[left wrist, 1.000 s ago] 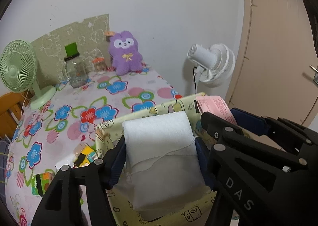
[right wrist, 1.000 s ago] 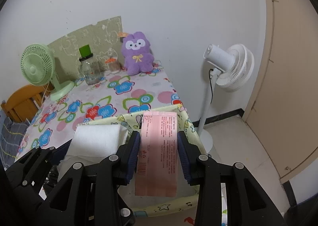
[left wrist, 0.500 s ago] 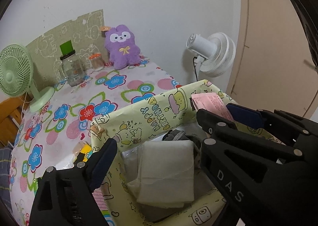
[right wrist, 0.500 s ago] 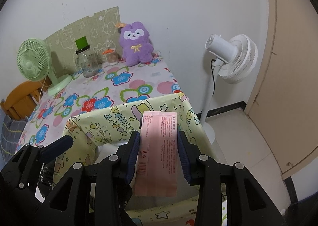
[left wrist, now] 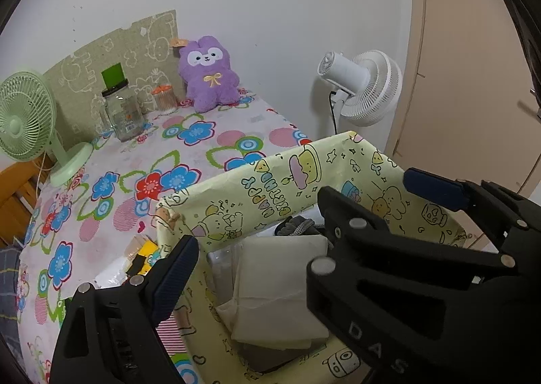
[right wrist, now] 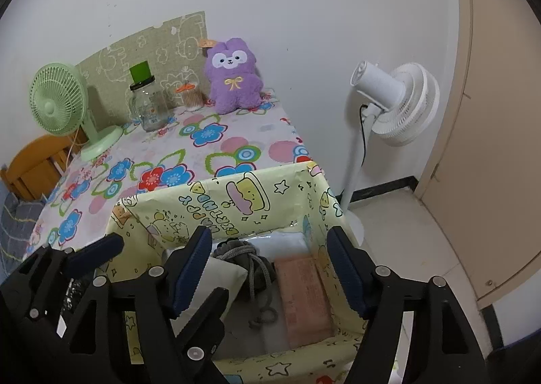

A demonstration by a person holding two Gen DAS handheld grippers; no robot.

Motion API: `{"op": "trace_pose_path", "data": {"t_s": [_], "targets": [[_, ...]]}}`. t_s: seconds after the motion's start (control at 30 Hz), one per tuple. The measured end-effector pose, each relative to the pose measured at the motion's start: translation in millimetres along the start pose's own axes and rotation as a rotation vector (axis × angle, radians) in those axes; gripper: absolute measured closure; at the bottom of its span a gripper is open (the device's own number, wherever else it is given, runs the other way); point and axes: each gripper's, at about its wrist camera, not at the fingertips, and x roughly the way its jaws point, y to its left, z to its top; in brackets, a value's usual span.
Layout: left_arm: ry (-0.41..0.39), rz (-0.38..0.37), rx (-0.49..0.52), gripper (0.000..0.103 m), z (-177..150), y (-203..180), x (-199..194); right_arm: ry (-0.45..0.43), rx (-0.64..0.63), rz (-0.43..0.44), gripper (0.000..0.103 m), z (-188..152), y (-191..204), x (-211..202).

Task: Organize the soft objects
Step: 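Lower the pink slip into the box and open the right tool while the left tool releases the white cloth, then withdraw both open tools up out of the box toward the table items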

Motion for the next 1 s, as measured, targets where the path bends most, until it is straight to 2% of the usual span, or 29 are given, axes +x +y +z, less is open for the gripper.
{"op": "trace_pose_path", "data": {"t_s": [0.17, 0.67, 1.0], "targets": [[-0.013, -0.003, -0.011, 0.01, 1, 3, -9, -0.027, -0.011, -0.012, 0.019, 0, 4, -12], [-0.092, 0.016, -0.015, 0.008, -2, 15, -51, -0.103, -0.02, -0.031, 0.014, 0, 22, -55], [-0.129, 0.035, -0.016, 0.004, -11, 31, -75, -0.145, -0.04, -0.047, 0.008, -3, 45, -80]]}}
